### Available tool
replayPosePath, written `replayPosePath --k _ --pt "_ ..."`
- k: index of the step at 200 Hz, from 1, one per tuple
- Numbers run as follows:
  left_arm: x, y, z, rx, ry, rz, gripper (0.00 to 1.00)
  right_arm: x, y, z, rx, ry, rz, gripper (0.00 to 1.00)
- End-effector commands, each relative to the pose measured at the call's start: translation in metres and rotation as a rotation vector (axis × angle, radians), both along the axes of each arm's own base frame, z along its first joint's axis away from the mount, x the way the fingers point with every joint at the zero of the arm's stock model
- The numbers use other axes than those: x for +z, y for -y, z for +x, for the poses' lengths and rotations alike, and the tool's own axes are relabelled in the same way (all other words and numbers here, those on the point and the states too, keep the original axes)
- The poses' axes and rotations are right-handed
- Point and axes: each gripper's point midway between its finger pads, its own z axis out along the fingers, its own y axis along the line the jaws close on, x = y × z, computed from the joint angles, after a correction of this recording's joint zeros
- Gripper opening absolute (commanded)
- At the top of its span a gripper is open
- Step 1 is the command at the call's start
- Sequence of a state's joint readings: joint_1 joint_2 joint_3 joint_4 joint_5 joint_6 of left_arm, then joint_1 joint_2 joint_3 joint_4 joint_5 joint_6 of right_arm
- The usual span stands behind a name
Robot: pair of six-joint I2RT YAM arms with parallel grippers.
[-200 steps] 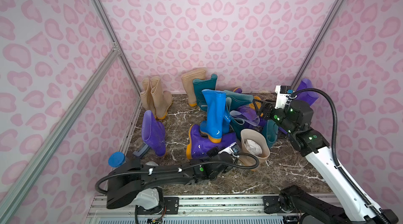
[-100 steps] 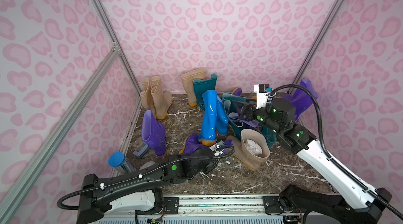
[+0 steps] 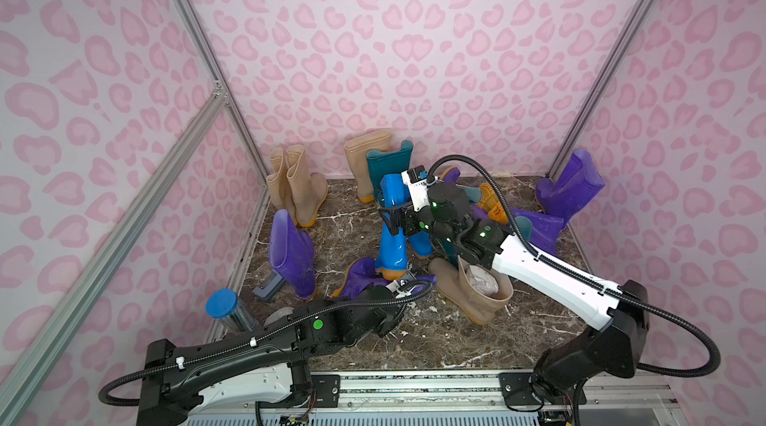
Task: Match and arrange rain boots in pairs
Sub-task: Adjust the rain boot at the center of the board.
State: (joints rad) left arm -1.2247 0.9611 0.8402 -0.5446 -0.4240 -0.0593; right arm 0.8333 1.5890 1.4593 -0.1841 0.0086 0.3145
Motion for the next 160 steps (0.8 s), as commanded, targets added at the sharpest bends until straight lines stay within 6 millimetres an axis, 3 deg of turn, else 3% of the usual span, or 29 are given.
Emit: replayPosePath --k 1,15,28,36,72,91,137,150,152,160 --pt "-0.001 -0.012 0.006 0.052 0.022 0.023 0.02 -0.018 0.005 0.018 -0.083 -0.015 -0.030 0.80" --pt "0.002 -0.016 0.005 0.057 0.026 0.024 0.02 -0.029 0.006 0.026 -0.107 -0.024 -0.054 0.61" --pt "0.011 -0.020 0.005 0.063 0.032 0.009 0.02 -0.034 0.013 0.036 -0.146 -0.034 -0.081 0.20" --pt "0.018 -0.023 0.004 0.067 0.038 -0.009 0.02 -0.036 0.020 0.044 -0.179 -0.032 -0.093 0.00" --pt "0.053 -0.041 -0.001 0.076 0.059 -0.071 0.02 -0.032 0.051 0.070 -0.251 0.010 -0.125 0.00" --pt "0.066 -0.053 0.000 0.104 0.085 -0.076 0.02 -0.031 0.057 0.074 -0.232 -0.003 -0.114 0.00" --pt "0.110 -0.079 0.019 0.258 0.225 -0.129 0.02 -0.044 0.050 0.039 -0.126 -0.054 -0.094 0.00" --pt "0.127 -0.086 0.026 0.318 0.276 -0.148 0.02 -0.035 0.050 0.027 -0.120 -0.045 -0.077 0.00" --pt "0.129 -0.086 0.027 0.326 0.282 -0.150 0.02 -0.045 0.052 0.023 -0.119 -0.061 -0.091 0.00" --pt "0.138 -0.085 0.030 0.342 0.306 -0.176 0.02 -0.049 0.054 0.014 -0.115 -0.068 -0.089 0.00"
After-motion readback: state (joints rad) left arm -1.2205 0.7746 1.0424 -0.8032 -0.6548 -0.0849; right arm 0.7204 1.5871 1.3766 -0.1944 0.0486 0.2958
